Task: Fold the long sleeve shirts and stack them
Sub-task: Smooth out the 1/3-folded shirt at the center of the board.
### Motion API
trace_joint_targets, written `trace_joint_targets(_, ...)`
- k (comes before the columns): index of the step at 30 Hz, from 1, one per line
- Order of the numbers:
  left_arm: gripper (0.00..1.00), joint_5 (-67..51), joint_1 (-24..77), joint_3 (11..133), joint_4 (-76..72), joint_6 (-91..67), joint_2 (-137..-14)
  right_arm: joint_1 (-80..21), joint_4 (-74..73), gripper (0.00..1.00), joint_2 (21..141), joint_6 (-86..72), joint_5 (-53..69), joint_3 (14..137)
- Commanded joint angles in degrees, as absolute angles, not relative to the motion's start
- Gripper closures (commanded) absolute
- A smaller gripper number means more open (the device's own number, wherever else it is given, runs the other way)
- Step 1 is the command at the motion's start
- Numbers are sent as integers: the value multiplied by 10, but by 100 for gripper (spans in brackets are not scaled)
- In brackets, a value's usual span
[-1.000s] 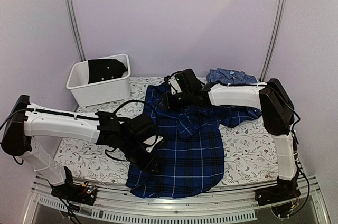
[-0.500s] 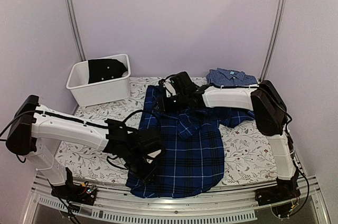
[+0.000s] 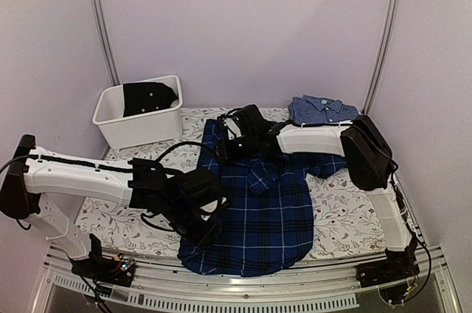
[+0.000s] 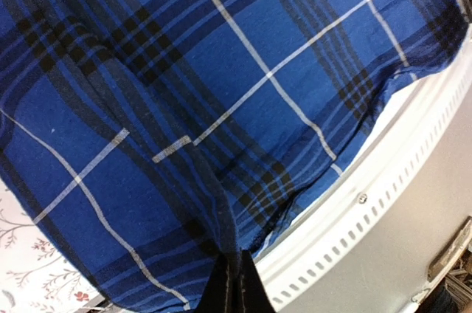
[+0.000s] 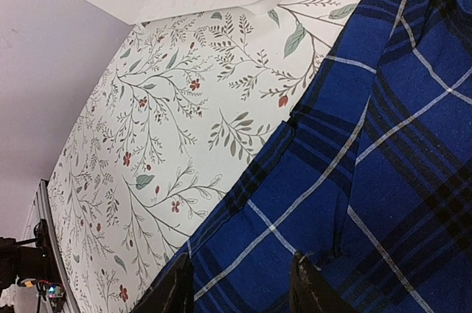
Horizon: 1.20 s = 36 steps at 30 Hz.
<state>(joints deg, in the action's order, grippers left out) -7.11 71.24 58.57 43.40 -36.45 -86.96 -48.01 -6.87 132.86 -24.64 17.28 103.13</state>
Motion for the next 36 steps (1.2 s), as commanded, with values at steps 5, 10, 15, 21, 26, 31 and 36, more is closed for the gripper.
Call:
trace_joint_targets(5,100,-90,717,555,438,-377,-790,-483,-71,60,1379,-239,178,1079)
trace_joint_targets(10,100,-107,712,527,426,-381,-770,-483,-75,61,1400,-241,173,1082)
trace_joint_targets(15,100,-120,707,517,404,-373,-768,-481,-95,61,1419,-241,147,1087)
trace_joint_targets(21,74,-142,694,510,383,-359,-772,-472,-151,61,1422,-245,96,1097)
trace_joint_targets(26,61,-164,667,512,360,-349,-763,-473,-165,60,1397,-233,94,1107)
trace_joint_targets(31,66,-178,597,516,320,-347,-752,-474,-177,58,1358,-224,98,1116)
trace_joint_targets(36,69,-148,505,531,279,-338,-782,-474,-187,57,1297,-211,69,1096)
